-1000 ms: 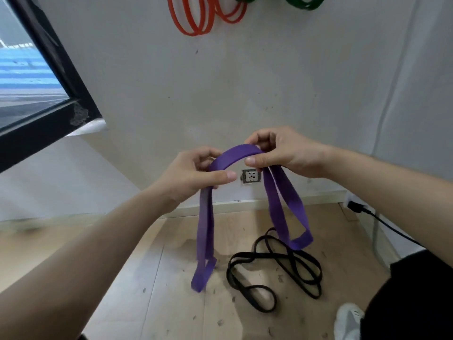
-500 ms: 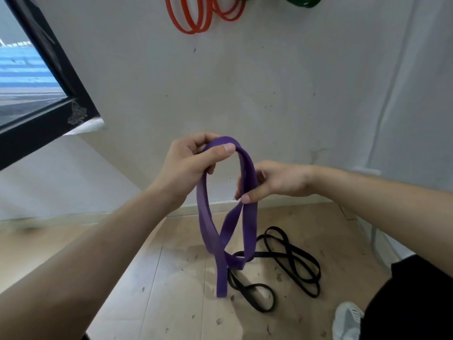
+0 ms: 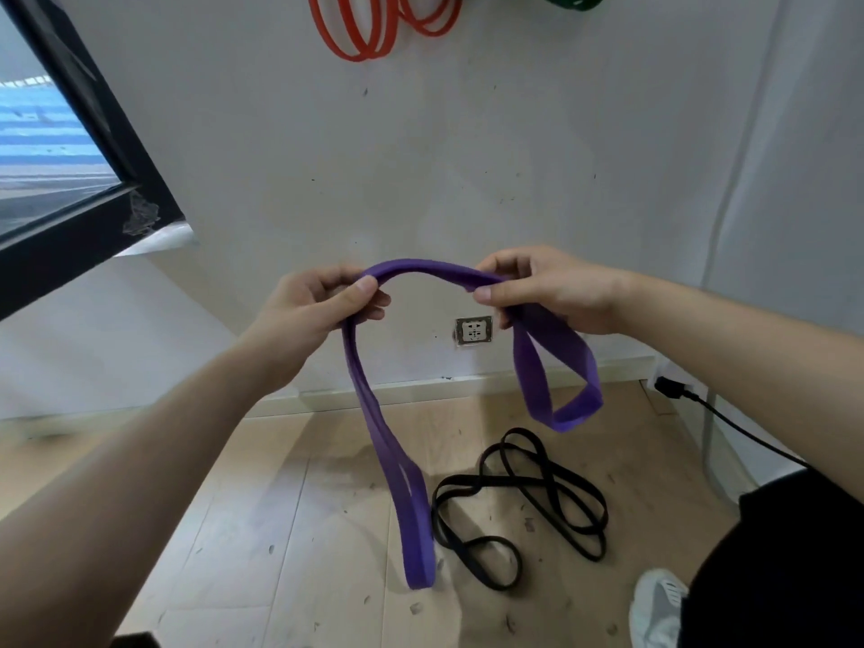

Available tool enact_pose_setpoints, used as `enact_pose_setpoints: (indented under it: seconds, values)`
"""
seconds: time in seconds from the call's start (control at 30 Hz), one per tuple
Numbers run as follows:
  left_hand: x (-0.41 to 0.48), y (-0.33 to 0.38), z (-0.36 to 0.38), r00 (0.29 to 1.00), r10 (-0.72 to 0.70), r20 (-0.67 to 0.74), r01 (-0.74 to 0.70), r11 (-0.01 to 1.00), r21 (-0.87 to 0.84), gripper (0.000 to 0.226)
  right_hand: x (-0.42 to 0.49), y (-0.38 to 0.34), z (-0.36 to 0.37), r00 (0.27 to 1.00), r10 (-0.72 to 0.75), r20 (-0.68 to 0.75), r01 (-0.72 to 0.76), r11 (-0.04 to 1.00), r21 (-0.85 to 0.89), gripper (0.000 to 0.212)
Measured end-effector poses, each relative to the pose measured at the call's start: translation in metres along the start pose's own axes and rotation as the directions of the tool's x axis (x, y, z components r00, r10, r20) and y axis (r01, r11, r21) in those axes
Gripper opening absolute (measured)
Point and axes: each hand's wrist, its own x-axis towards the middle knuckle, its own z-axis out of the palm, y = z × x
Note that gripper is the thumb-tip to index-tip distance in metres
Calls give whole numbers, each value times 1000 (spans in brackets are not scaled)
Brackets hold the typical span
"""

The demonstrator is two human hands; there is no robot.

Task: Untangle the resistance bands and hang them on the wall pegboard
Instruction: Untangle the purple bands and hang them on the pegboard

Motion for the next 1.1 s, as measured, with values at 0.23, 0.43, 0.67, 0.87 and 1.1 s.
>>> enact_pose_setpoints:
  seconds: [0.23, 0.43, 0.67, 0.87, 1.1]
  values:
    - [0, -17, -6, 986, -70, 149, 47, 987, 154, 28, 0, -7, -10, 999, -48, 13, 47, 995, 89, 40]
    - [2, -15, -4, 983, -97, 155, 72, 985, 158, 40, -2, -12, -4, 991, -105, -78, 113, 987, 110, 32]
    - [-2, -2, 33, 967, -77, 241, 67, 997, 48, 55, -1, -12, 19, 995, -96, -35, 99, 991, 92, 38]
    - [-2, 7, 58, 998, 63, 4, -63, 992, 109, 23, 1, -9, 20, 998, -54, 20, 51, 993, 109, 44]
    - [-1, 13, 60, 986, 117, -122, -114, 993, 37, 15, -3, 12, 12, 982, 78, 173, -58, 991, -117, 38]
